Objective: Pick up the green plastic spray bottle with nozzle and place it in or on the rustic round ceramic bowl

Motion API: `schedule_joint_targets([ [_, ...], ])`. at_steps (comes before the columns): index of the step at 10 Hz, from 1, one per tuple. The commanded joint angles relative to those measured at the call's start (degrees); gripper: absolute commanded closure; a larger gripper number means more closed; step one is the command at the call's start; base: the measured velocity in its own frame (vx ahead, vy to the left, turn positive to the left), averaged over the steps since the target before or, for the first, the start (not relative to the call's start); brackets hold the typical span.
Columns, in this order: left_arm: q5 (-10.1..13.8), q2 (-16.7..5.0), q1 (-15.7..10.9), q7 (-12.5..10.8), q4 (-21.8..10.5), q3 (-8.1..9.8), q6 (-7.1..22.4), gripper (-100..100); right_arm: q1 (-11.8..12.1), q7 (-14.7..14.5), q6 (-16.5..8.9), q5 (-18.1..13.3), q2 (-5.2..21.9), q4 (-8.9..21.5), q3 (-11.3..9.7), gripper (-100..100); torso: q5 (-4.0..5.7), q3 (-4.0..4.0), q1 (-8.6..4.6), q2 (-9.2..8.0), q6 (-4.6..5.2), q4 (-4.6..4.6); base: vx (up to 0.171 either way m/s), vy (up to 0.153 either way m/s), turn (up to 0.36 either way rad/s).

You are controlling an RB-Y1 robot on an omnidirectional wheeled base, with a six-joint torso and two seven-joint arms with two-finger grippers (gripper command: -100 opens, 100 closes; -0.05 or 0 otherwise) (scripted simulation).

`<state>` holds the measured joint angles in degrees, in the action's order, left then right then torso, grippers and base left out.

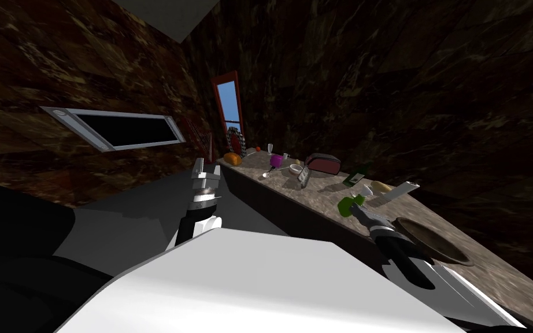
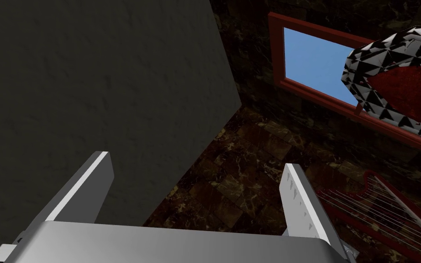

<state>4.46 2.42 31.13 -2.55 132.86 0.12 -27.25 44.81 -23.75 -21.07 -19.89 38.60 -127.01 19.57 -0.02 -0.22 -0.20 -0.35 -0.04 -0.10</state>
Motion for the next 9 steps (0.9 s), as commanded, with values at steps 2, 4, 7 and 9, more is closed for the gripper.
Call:
schedule_joint_targets([
  [2, 0.0, 0.0, 0.0, 0.0, 0.0, 0.00, 0.0, 0, 0.5, 1.0, -0.7, 1.8, 2.6, -1.2, 1.8, 100, 0.01, 0.07, 0.01, 0.12, -0.03, 0.03, -0.041, -0.051, 0.039],
  [4, 0.0, 0.0, 0.0, 0.0, 0.0, 0.00, 0.0, 0, 1.6, 2.1, -1.2, 4.3, 5.4, -2.8, 4.0, 100, 0.01, 0.09, 0.01, 0.15, -0.06, 0.04, -0.065, -0.065, 0.052],
  [7, 0.0, 0.0, 0.0, 0.0, 0.0, 0.00, 0.0, 0, 3.4, 3.1, -1.7, 7.0, 7.8, -4.4, 6.5, 100, 0.06, -0.02, -0.10, -0.04, 0.00, -0.01, -0.087, -0.087, 0.006],
  [9, 0.0, 0.0, 0.0, 0.0, 0.0, 0.01, 0.0, 0, 4.8, 3.8, -2.5, 8.6, 9.1, -5.6, 8.0, 100, 0.12, 0.05, -0.46, 0.11, 0.03, 0.01, -0.031, -0.201, -0.011],
])
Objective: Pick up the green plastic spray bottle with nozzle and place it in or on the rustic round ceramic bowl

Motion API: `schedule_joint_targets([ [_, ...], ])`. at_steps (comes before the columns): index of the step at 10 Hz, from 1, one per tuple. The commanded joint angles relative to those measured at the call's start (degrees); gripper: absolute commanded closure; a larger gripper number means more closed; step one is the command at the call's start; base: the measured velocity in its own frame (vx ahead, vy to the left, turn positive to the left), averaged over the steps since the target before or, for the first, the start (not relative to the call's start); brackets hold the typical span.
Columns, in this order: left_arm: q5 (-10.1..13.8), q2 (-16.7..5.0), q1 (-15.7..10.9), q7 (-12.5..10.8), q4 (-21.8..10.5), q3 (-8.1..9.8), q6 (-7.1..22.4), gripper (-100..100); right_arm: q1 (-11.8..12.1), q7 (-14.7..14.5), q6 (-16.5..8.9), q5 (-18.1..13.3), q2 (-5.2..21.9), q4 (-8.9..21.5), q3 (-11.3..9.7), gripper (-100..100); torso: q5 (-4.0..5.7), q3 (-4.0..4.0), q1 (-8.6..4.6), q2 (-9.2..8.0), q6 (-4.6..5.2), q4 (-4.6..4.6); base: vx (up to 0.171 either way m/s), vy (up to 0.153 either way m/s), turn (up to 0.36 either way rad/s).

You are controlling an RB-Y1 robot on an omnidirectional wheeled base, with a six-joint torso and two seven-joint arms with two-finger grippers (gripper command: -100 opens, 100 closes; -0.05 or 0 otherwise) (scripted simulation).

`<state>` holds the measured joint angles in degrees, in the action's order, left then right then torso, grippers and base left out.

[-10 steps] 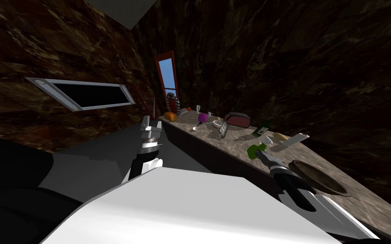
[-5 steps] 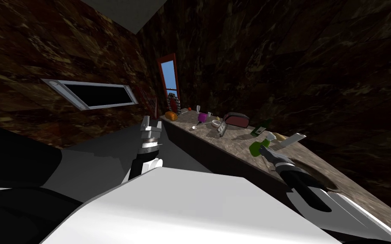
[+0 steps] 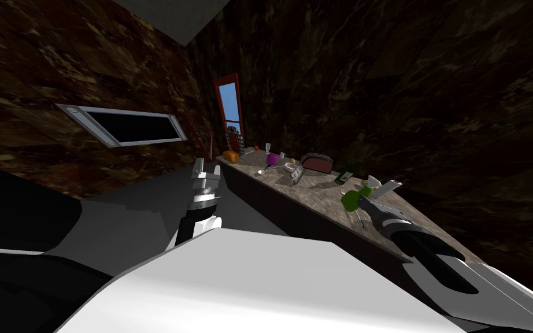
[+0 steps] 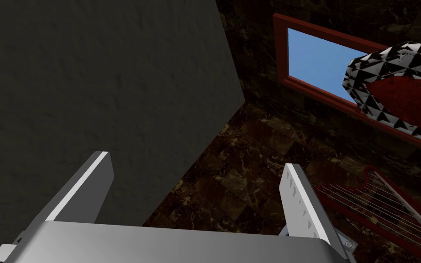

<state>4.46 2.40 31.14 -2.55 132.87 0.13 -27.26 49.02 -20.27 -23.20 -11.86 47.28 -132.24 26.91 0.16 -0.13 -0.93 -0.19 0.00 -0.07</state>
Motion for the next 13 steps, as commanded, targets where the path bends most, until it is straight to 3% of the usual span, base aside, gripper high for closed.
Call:
schedule_joint_targets([
  [1, 0.0, 0.0, 0.0, 0.0, 0.0, 0.00, 0.0, 0, 1.1, 0.5, -0.7, 1.1, 0.9, -0.8, 1.0, 100, 0.00, 0.00, 0.00, 0.00, 0.00, 0.00, -0.030, -0.233, -0.005],
  [12, 0.0, 0.0, 0.0, 0.0, 0.0, 0.00, 0.0, 0, 8.0, 2.7, -7.1, 6.5, 4.8, -5.4, 4.9, 100, 0.00, 0.11, 0.14, 0.19, 0.10, 0.04, -0.005, -0.208, -0.036],
  [13, 0.0, 0.0, 0.0, 0.0, 0.0, 0.00, 0.0, 0, 7.6, 2.6, -6.6, 6.3, 4.7, -5.2, 4.8, 100, 0.03, 0.10, 0.00, 0.17, 0.12, 0.04, 0.002, -0.108, -0.002],
])
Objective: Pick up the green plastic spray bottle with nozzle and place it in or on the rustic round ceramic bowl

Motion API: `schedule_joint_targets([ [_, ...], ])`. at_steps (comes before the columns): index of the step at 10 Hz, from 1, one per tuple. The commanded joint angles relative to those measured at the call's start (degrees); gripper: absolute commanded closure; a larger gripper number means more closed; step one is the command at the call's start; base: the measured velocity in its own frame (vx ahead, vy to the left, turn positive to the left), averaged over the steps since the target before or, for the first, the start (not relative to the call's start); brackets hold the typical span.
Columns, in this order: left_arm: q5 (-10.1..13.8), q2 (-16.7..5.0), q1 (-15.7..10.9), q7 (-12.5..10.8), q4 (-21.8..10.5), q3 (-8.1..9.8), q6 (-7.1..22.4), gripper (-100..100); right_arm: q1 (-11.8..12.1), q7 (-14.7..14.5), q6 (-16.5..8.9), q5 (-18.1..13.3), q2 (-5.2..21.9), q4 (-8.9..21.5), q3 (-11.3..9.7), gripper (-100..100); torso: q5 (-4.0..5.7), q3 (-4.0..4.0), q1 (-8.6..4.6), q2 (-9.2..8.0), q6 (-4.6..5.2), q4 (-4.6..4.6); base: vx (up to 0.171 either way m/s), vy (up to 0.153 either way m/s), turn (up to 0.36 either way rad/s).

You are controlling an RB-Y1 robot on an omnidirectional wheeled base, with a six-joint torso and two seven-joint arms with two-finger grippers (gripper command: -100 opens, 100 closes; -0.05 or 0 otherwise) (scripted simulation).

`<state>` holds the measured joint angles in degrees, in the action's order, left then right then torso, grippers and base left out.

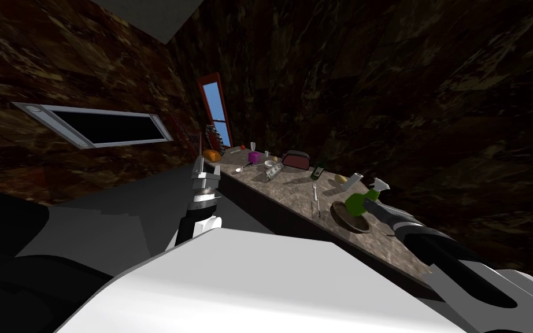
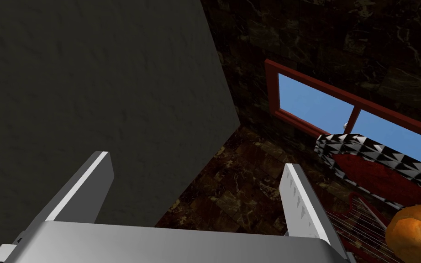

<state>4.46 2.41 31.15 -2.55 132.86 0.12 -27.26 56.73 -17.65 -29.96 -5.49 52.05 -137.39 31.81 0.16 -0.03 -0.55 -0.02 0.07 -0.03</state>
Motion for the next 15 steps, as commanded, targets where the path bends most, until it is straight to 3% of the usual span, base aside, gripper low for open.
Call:
schedule_joint_targets([
  [1, 0.0, 0.0, 0.0, 0.0, 0.0, 0.00, 0.0, 0, 0.0, 0.0, 0.0, 0.0, 0.0, 0.0, 0.0, -100, 0.00, 0.00, 0.00, 0.00, 0.00, 0.00, 0.000, -0.021, 0.003],
  [5, 0.0, 0.0, 0.0, 0.0, 0.0, -0.01, 0.0, 0, 0.0, 0.0, 0.0, 0.0, 0.0, 0.0, 0.0, -100, -0.16, 0.00, 0.55, 0.00, 0.00, 0.00, 0.000, -0.002, 0.000],
  [6, 0.0, 0.0, 0.0, 0.0, 0.0, -0.01, 0.0, 0, 0.0, 0.0, 0.0, 0.0, 0.0, 0.0, 0.0, 0, -0.16, 0.00, 0.56, 0.00, 0.00, 0.00, 0.000, 0.000, 0.000],
  [7, 0.0, 0.0, 0.0, 0.0, 0.0, -0.01, 0.0, 0, -0.8, 1.3, -1.8, 0.7, 2.4, 0.2, 0.1, -100, -0.16, 0.00, 0.56, 0.00, 0.00, 0.00, -0.032, -0.006, 0.013],
  [8, 0.0, 0.0, 0.0, 0.0, 0.0, -0.01, 0.0, 0, -1.6, 2.5, -3.6, 1.3, 4.2, 0.3, 0.1, -100, -0.16, -0.04, 0.54, -0.07, -0.02, -0.01, -0.076, -0.024, 0.028],
  [9, 0.0, 0.0, 0.0, 0.0, 0.0, -0.01, 0.0, 0, -1.6, 2.5, -3.6, 1.3, 4.8, 0.3, 0.1, -100, -0.15, -0.11, 0.48, -0.21, -0.02, -0.04, -0.058, -0.014, 0.016],
  [11, 0.0, 0.0, 0.0, 0.0, 0.0, -0.01, 0.0, 0, -3.2, 5.0, -7.1, 2.7, 8.6, 0.6, 0.3, -100, -0.15, -0.11, 0.53, -0.19, -0.01, -0.04, -0.060, -0.008, 0.019],
  [12, 0.0, 0.0, 0.0, 0.0, 0.0, -0.01, 0.0, 0, -3.2, 5.0, -7.2, 2.7, 9.6, 0.6, 0.3, -100, -0.16, -0.13, 0.52, -0.22, -0.01, -0.05, -0.051, -0.010, 0.011],
  [14, 0.0, 0.0, 0.0, 0.0, 0.0, -0.01, 0.0, 0, -4.8, 7.6, -10.9, 4.0, 13.5, 0.8, 0.4, -100, -0.15, -0.10, 0.52, -0.17, -0.01, -0.04, -0.060, -0.013, 0.021],
  [15, 0.0, 0.0, 0.0, 0.0, 0.0, -0.01, 0.0, 0, -4.8, 7.6, -10.9, 4.0, 14.5, 0.8, 0.4, -100, -0.15, -0.13, 0.50, -0.22, -0.01, -0.05, -0.053, -0.018, 0.013],
])
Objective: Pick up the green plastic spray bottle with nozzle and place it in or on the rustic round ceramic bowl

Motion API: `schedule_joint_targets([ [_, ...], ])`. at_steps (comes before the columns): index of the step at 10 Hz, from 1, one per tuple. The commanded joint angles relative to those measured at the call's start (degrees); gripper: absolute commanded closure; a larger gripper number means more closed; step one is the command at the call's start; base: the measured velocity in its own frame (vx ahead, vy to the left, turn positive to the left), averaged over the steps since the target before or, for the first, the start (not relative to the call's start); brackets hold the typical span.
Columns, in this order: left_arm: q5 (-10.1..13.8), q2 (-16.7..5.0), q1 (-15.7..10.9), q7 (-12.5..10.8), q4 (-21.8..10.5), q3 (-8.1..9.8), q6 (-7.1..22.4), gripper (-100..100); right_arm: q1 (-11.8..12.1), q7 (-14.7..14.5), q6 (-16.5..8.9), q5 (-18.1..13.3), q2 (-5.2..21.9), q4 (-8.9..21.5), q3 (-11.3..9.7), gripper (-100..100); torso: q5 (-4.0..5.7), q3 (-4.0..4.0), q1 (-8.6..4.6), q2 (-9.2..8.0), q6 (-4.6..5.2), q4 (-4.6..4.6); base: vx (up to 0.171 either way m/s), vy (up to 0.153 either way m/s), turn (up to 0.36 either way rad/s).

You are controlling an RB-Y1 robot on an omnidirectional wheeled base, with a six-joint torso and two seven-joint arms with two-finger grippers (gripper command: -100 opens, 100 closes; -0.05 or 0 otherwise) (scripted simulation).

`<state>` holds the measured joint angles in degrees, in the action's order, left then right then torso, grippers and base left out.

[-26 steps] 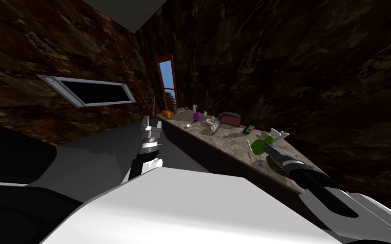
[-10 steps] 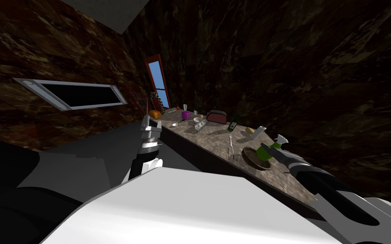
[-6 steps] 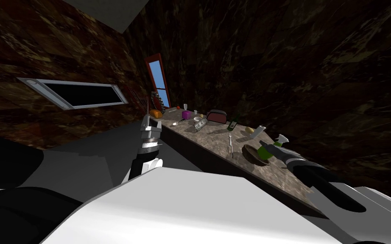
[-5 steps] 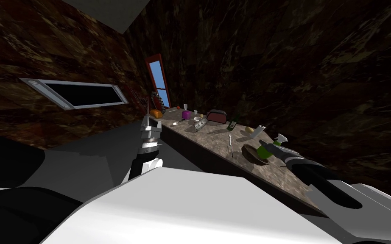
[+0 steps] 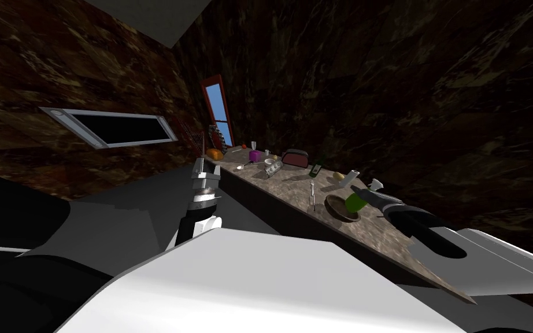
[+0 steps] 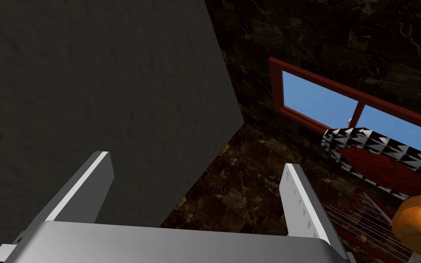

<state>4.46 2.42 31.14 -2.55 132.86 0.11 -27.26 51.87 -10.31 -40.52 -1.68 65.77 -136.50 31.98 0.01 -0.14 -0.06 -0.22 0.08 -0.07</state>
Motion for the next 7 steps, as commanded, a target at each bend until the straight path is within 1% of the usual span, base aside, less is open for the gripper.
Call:
schedule_joint_targets([
  [1, 0.0, 0.0, 0.0, 0.0, 0.0, 0.00, 0.0, 0, -0.7, 1.5, -2.1, 0.9, 2.9, 0.1, 0.3, -100, 0.00, 0.00, 0.00, 0.00, 0.00, 0.00, -0.053, -0.016, 0.014],
  [2, 0.0, 0.0, 0.0, 0.0, 0.0, 0.00, 0.0, 0, -1.6, 2.8, -3.9, 1.6, 4.4, 0.2, 0.4, -100, -0.01, 0.00, 0.01, 0.00, -0.01, 0.00, -0.073, -0.016, 0.026],
  [3, 0.0, 0.0, 0.0, 0.0, 0.0, 0.00, 0.0, 0, -1.6, 2.8, -3.9, 1.6, 5.6, 0.2, 0.4, -100, 0.00, -0.02, 0.01, -0.04, -0.01, -0.01, -0.055, -0.010, 0.012],
  [4, 0.0, 0.0, 0.0, 0.0, 0.0, 0.00, 0.0, 0, -2.4, 4.0, -5.7, 2.3, 7.4, 0.3, 0.4, -100, 0.00, -0.01, 0.02, -0.01, 0.00, 0.00, -0.039, -0.010, 0.011],
  [5, 0.0, 0.0, 0.0, 0.0, 0.0, 0.00, 0.0, 0, -2.4, 4.0, -5.7, 2.3, 8.0, 0.3, 0.4, -100, -0.01, 0.03, 0.03, 0.05, -0.01, 0.01, -0.033, -0.010, 0.011],
  [6, 0.0, 0.0, 0.0, 0.0, 0.0, 0.00, 0.0, 0, -3.2, 5.3, -7.5, 2.9, 10.2, 0.5, 0.5, -100, 0.00, 0.04, 0.03, 0.07, 0.01, 0.02, -0.044, -0.010, 0.015],
  [7, 0.0, 0.0, 0.0, 0.0, 0.0, 0.00, 0.0, 0, -3.0, 4.6, -6.7, 2.3, 9.0, 0.3, 0.0, -100, -0.01, 0.04, 0.04, 0.06, -0.01, 0.02, -0.022, -0.006, 0.009],
])
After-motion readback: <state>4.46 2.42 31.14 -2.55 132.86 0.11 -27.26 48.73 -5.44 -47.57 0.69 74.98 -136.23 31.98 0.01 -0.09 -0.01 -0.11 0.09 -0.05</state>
